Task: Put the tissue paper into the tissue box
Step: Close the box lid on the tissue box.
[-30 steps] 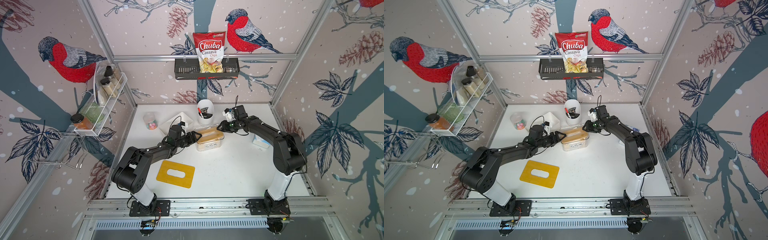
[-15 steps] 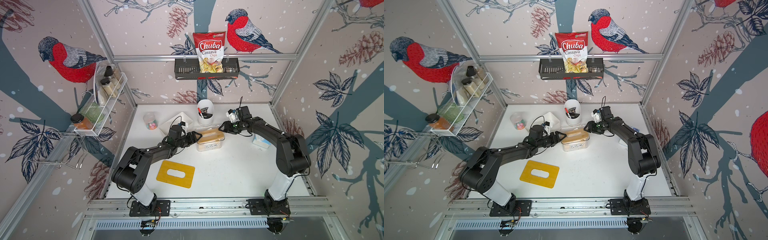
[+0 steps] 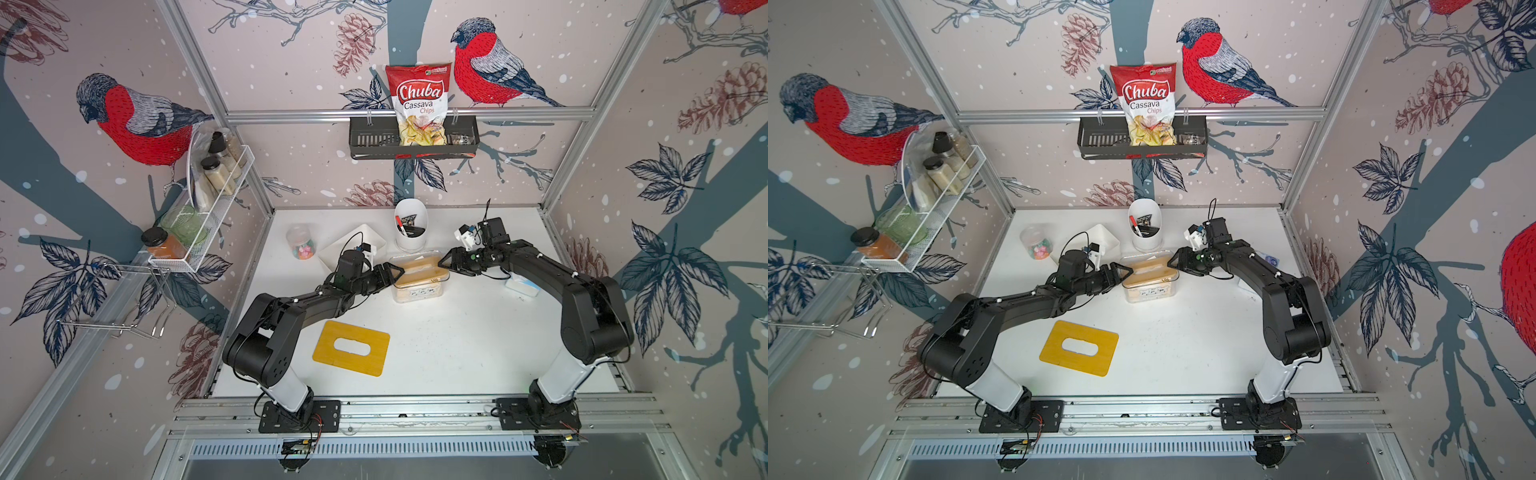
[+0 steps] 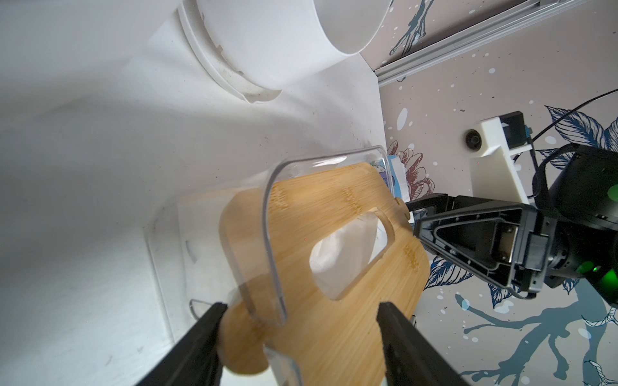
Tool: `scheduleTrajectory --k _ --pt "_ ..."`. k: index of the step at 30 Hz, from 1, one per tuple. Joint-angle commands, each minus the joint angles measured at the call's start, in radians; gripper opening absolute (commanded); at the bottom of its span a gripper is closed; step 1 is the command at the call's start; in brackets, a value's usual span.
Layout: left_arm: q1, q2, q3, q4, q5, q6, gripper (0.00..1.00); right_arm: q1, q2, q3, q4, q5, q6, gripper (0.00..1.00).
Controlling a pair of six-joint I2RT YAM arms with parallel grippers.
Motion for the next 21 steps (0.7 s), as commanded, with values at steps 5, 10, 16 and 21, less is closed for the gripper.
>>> scheduleTrajectory --k 5,10,16,21 --pt "-0.006 -0.001 -0.001 0.017 0.016 0.023 0.73 0.029 -0.010 -0.019 0.030 -0.013 0.067 0.51" --pt "-0.016 0.002 -0.007 0.025 0.013 0.017 0.73 0.044 -0.016 -0.037 0.066 -0.002 0.109 0.46" --pt "-0.021 0.007 -0.020 0.031 -0.007 0.024 0.73 0.048 -0.016 -0.046 0.079 0.023 0.129 0.43" --pt "-0.021 0.005 -0.017 0.025 -0.016 0.031 0.73 0.028 -0.009 -0.042 0.058 0.062 0.109 0.43"
